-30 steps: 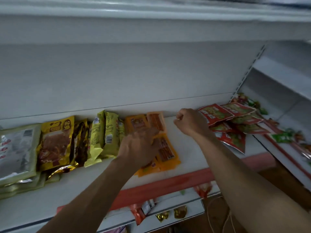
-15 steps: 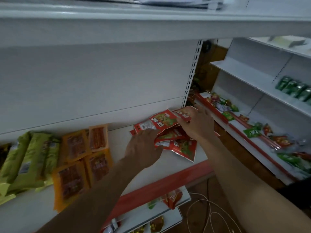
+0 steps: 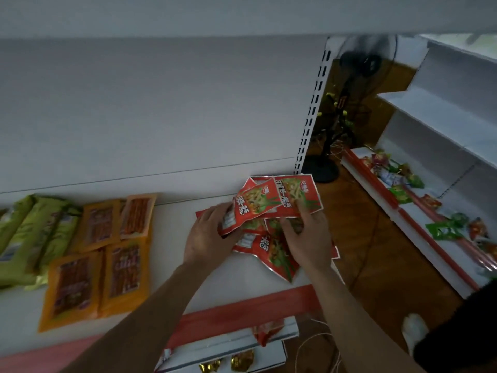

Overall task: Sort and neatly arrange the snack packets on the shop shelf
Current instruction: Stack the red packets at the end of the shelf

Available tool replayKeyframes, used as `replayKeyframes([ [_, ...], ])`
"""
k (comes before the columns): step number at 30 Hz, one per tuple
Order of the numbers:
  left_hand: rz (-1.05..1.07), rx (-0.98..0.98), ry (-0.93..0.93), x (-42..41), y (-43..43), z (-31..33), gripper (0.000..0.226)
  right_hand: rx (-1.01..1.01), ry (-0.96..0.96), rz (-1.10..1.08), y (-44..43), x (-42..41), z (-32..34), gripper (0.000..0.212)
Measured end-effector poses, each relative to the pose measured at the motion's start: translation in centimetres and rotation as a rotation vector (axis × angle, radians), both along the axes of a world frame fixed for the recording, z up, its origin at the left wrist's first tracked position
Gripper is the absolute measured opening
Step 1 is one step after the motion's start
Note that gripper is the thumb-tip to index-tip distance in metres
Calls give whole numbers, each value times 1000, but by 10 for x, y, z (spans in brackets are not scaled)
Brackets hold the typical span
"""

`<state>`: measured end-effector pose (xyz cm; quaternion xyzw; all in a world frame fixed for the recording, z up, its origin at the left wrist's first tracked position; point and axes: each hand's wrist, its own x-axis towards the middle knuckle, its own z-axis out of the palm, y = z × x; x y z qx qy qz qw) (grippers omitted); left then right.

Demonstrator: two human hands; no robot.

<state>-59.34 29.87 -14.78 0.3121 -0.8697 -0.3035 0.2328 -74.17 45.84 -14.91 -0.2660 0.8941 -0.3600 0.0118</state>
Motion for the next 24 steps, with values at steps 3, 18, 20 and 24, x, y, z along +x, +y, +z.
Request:
replayKeyframes([
  [3,0,-48,-13,5,4,1,61,-104,17,35,1,-1,-4,54],
  [18,132,-154,-213,-8,-10,27,44,-223,-61,188,10,6,1,47],
  [20,161,164,-65,-1,-12,31,44,-213,-55,239,10,8,0,48],
  [24,169,499,196,11,-6,38,24,-202,-26,295,7,8,3,49],
])
